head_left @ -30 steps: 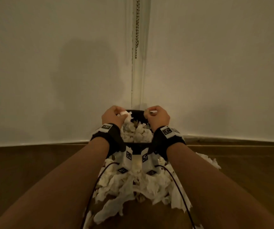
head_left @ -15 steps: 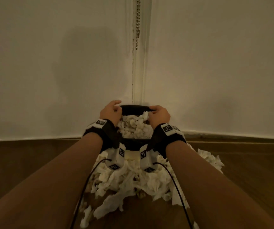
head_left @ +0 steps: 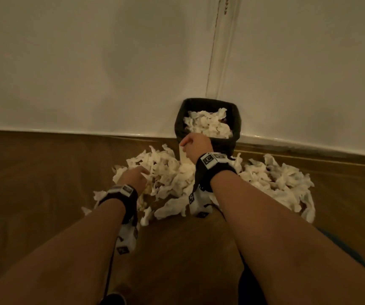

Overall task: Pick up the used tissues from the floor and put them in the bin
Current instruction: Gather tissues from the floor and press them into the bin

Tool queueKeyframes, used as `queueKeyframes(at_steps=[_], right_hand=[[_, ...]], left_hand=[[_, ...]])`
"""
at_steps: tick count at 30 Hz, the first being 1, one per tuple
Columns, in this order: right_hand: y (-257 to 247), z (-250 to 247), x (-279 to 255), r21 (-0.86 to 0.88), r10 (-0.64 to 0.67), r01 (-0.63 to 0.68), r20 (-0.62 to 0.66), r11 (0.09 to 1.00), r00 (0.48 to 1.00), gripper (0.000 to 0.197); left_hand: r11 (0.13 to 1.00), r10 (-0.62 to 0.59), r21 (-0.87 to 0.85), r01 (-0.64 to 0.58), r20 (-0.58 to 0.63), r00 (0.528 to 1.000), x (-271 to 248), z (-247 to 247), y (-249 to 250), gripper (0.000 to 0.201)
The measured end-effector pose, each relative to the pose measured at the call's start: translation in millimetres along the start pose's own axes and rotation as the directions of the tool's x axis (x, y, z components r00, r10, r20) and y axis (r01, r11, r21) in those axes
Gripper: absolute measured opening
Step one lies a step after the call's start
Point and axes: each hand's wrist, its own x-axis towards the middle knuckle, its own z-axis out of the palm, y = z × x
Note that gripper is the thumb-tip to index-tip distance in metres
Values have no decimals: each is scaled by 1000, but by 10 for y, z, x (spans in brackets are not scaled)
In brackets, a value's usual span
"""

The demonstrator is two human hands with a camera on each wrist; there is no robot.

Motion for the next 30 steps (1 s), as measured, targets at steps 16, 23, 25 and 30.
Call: queueKeyframes(at_steps=[16,23,25,30], right_hand=[[965,1057,-472,-511,303,-207,111,834,946,67],[1097,1279,-483,-660,423,-106,341,743,839,76],[1115,1298,-482,-723,437,-70,335,687,835,59],[1090,1160,-450,-638,266,-58,234,768,935,29]], left_hand=[[993,-102,59,100,25,995,-378,780,-617,32],[985,-165,63,160,81,983,-482,939,-702,35],[985,-169,50,165,88,982,-483,946,-714,34],[985,-171,37,169,63,983,-417,924,-701,33]])
